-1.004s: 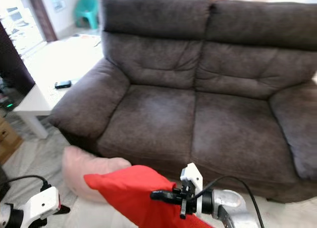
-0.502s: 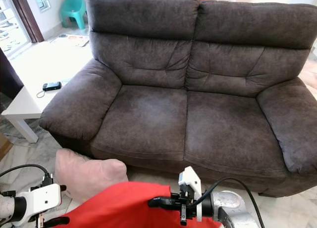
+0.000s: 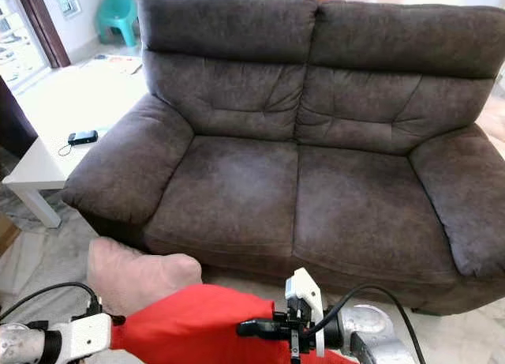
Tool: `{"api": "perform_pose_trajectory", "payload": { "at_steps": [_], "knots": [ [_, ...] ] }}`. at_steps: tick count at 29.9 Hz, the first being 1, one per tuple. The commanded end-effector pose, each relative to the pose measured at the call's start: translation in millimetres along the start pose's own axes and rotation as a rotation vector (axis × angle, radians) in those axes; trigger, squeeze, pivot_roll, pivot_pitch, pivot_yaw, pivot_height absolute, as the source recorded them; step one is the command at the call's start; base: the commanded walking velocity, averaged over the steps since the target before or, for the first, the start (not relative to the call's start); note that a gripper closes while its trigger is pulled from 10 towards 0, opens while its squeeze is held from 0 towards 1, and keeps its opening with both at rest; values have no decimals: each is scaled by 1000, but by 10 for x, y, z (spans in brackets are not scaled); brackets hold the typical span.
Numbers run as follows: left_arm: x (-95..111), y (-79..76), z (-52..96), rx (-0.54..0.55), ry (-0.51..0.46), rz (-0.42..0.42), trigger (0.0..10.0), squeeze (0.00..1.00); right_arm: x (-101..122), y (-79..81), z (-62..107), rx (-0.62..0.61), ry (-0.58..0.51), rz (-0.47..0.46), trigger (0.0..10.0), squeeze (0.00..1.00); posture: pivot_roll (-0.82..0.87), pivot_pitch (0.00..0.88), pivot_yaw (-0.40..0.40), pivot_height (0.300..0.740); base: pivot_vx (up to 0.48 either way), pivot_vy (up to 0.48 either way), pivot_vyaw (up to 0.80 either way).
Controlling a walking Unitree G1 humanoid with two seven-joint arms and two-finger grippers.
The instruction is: Move the pillow to the sofa from floor
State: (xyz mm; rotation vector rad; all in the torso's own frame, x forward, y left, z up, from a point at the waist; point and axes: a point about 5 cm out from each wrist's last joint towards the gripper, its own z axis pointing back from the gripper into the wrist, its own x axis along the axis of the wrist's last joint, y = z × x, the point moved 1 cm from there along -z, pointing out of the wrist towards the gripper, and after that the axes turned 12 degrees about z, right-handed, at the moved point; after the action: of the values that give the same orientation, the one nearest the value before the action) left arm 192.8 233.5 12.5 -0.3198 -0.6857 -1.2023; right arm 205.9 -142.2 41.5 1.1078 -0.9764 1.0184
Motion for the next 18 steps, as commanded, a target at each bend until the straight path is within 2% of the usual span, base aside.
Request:
{"api": "perform_pose_trajectory", "payload": {
  "at_steps": [1,6,10,15,18],
  "knots": [
    [-30,8,-15,10,6,-19,10000,0,247,8,-37,54,-93,93,10000,0,107,0,-39,740,0,0,0],
    [-34,155,-57,119,-29,-36,10000,0,247,30,-4,58,-90,86,10000,0,105,0,-46,740,0,0,0],
    [-53,224,-91,162,-46,-23,10000,0,248,47,2,63,-91,82,10000,0,101,0,-48,740,0,0,0],
    [-93,153,-176,94,-49,53,10000,0,255,53,3,62,-92,78,10000,0,95,0,-51,740,0,0,0],
    [-62,118,-207,66,-69,59,10000,0,251,50,4,60,-91,76,10000,0,95,0,-52,740,0,0,0]
  ]
}}
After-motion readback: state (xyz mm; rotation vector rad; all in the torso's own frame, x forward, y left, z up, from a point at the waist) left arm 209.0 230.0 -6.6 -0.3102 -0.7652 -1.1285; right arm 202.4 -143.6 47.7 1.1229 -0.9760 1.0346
